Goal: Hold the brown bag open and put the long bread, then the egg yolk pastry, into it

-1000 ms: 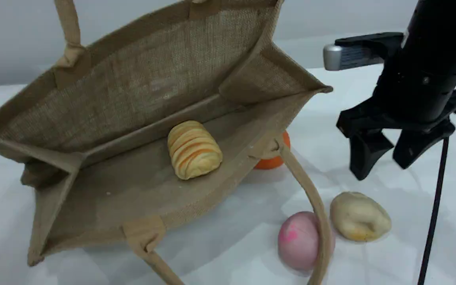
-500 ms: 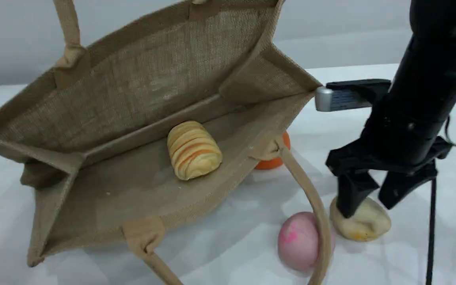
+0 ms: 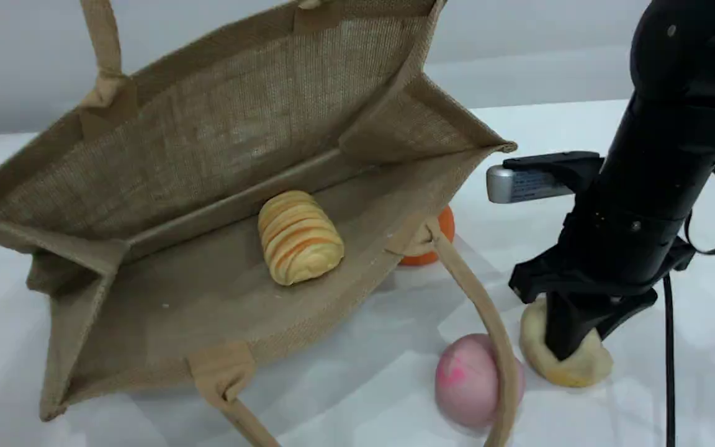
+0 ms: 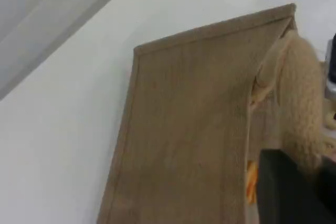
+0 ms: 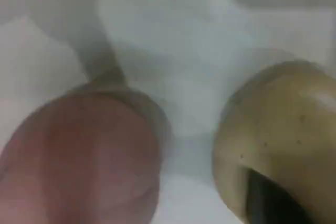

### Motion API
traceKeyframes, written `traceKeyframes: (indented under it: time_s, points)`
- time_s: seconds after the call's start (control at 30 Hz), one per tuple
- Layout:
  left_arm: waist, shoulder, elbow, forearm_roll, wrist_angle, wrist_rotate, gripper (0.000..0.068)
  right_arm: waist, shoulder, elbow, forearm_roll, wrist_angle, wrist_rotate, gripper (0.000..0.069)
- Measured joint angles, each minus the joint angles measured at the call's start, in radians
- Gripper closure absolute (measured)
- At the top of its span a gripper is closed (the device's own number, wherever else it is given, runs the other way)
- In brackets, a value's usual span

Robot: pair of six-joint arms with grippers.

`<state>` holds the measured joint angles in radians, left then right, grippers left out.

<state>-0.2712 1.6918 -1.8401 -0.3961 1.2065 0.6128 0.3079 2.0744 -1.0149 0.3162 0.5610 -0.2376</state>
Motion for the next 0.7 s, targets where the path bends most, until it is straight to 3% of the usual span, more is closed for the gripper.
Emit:
traceKeyframes:
  time_s: [0.33,0.53,0.7]
  points:
    - [0.000,0.000,0.000,0.000,0.000,0.000,0.0596,0.000,-0.265,0.001,-0.098,0.035,0.114,0.0606]
    - [0.000,0.000,0.000,0.000,0.001,0.000,0.0596,0.016,-0.429,0.001,0.036,0.059,0.090,0.0610]
    - [0.000,0.000,0.000,0.000,0.013,0.000,0.0596,0.119,-0.439,0.001,0.232,-0.008,-0.039,0.0613]
